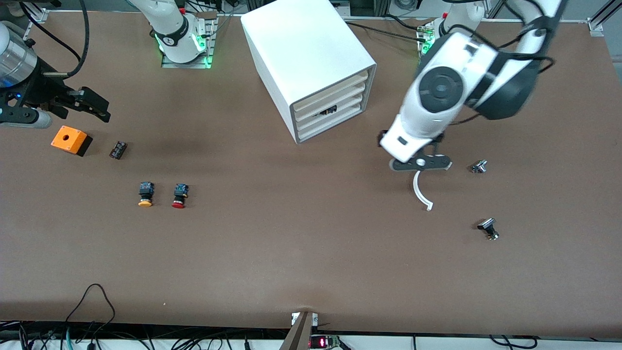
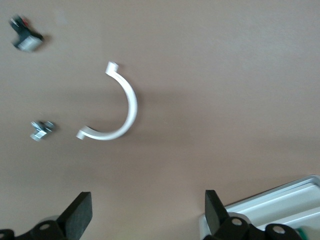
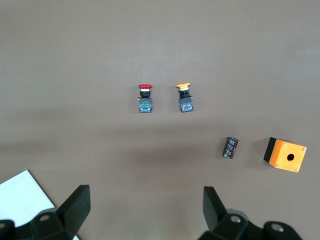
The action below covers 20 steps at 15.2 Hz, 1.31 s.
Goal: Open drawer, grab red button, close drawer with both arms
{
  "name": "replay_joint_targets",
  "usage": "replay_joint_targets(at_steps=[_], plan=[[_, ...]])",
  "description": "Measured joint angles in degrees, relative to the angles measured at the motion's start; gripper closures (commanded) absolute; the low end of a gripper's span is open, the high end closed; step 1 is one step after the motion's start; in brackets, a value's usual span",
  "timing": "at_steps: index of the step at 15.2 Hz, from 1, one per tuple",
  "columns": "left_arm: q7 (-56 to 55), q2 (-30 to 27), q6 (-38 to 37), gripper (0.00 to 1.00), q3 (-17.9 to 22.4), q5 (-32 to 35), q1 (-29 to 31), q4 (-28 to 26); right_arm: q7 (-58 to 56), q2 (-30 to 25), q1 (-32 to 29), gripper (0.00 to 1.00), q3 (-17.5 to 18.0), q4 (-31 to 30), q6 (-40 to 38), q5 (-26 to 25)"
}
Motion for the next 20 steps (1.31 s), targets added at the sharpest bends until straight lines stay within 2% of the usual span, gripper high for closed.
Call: replay_joint_targets(at_steps=[5, 8, 10, 13, 17, 20], plan=[[20.74, -4.82, -0.8, 0.01, 11.13, -0.65, 0.92, 0.78, 0.0, -0.13, -0.01, 0.0, -0.09, 0.09, 0.0, 0.43], [31.71, -7.06, -0.89, 0.0, 18.61, -6.85, 0.91, 0.77, 0.0, -0.13, -0.01, 0.0, -0.1, 0.09, 0.02, 0.46], [37.03, -8.54, -0.88, 0.0, 22.45, -8.58, 0.95, 0.68, 0.0, -0.13, -0.01, 0.0, -0.1, 0.09, 0.02, 0.46], [37.96, -12.92, 1.26, 0.0, 23.67, -8.87, 0.82, -1.55, 0.0, -0.13, 0.0, 0.0, -0.1, 0.09, 0.02, 0.49], [38.14, -19.62, 8.91, 0.0, 27.35, -8.95, 0.17, -11.12, 0.0, -0.13, 0.0, 0.0, -0.1, 0.09, 0.02, 0.49], [38.32, -20.15, 7.23, 0.0, 27.68, -8.97, 0.13, -12.34, 0.0, -0.13, 0.0, 0.0, -0.1, 0.09, 0.02, 0.49]])
